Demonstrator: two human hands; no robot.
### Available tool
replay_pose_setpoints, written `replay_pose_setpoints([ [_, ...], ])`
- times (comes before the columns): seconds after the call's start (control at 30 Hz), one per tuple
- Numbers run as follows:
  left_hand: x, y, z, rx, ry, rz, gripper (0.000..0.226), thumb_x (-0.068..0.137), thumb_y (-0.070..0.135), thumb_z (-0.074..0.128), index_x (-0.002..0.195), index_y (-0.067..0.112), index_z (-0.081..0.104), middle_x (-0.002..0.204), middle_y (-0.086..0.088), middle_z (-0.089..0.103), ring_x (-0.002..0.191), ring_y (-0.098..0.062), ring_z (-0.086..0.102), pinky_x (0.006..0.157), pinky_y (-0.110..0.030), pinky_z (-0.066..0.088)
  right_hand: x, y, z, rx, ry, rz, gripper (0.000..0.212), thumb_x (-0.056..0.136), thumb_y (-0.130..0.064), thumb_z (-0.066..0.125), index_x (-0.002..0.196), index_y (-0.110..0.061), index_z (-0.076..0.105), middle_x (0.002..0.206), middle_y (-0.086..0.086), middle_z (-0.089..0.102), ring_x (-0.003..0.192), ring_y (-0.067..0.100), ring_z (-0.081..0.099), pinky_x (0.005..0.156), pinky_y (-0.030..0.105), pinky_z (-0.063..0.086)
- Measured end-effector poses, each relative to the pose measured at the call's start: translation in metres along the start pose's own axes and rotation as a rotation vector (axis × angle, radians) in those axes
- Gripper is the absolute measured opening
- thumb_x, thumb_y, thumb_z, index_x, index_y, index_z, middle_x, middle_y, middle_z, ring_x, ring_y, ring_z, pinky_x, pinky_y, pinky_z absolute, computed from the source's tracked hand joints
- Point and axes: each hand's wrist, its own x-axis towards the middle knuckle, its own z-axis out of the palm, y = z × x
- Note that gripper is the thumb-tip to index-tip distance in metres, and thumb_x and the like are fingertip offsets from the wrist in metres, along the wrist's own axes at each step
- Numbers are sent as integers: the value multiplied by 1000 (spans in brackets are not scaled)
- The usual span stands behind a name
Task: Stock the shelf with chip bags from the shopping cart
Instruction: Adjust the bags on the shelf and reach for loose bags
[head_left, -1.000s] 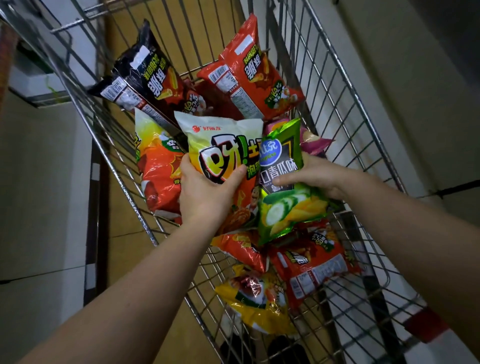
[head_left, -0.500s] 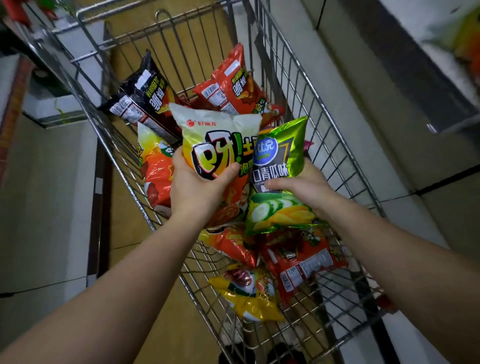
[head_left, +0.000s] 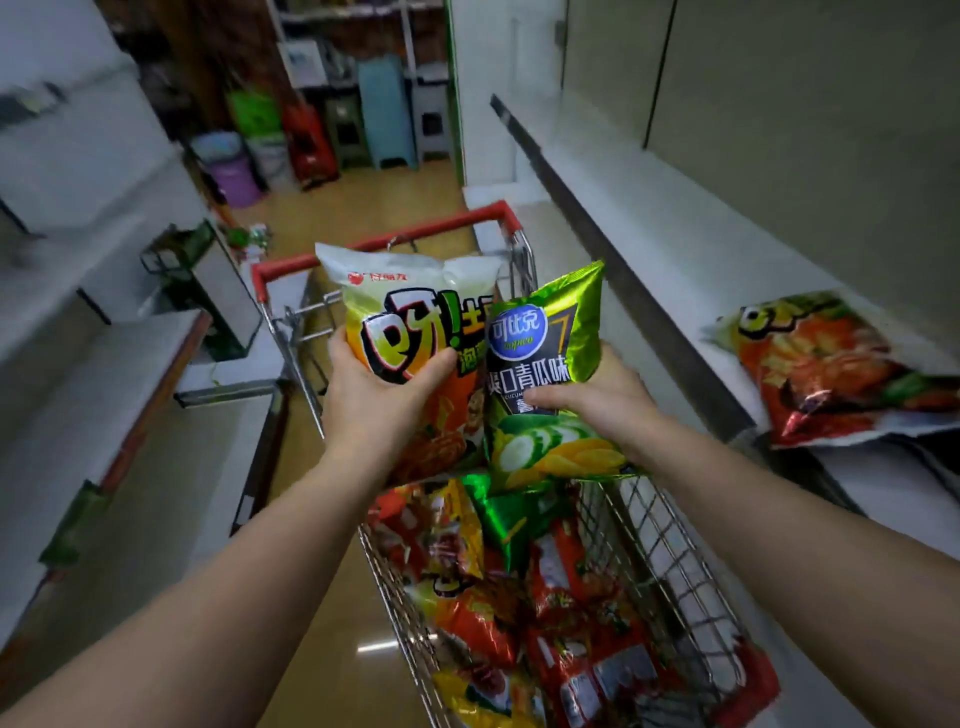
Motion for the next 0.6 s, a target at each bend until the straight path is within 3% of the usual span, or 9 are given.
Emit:
replay_pose_setpoints([
  [0.1,4,38,-20,-22,63,87,95,69,45,80,144,18,28,135,-3,52,123,-23,50,106,-42,39,0,-44,-13,-9,9,-92,70,52,-32,87,115,-25,57,103,-6,68,95,15,62,84,30,47],
  [0.23,8,81,-45,-39,125,181,94,70,47,79,144,17,29,136,-3,52,125,-24,49,106,-43,39,-1,-96,-25,-20,19,-202,85,36,-48,83,114,-28,56,103,-8,69,95,15,65,88,36,51],
  [0.4,18,122,-75,-96,194,255,90,70,46,78,142,16,32,131,-3,53,121,-23,51,98,-33,39,-4,-147,-44,0,61,-321,55,59,-25,86,106,-24,59,97,-7,70,87,13,64,80,30,50],
  [0.47,25,136,-88,-128,199,278,91,69,49,78,141,19,32,131,-2,54,121,-24,51,102,-38,40,-6,-166,-50,19,93,-362,55,61,-25,86,107,-24,57,95,-9,68,85,10,62,75,26,48],
  [0.6,40,161,-108,-165,177,352,96,62,57,80,139,23,33,128,0,55,119,-24,53,103,-50,42,-13,-200,-60,15,184,-403,70,52,-37,88,113,-22,57,101,-5,68,94,18,63,88,35,50],
])
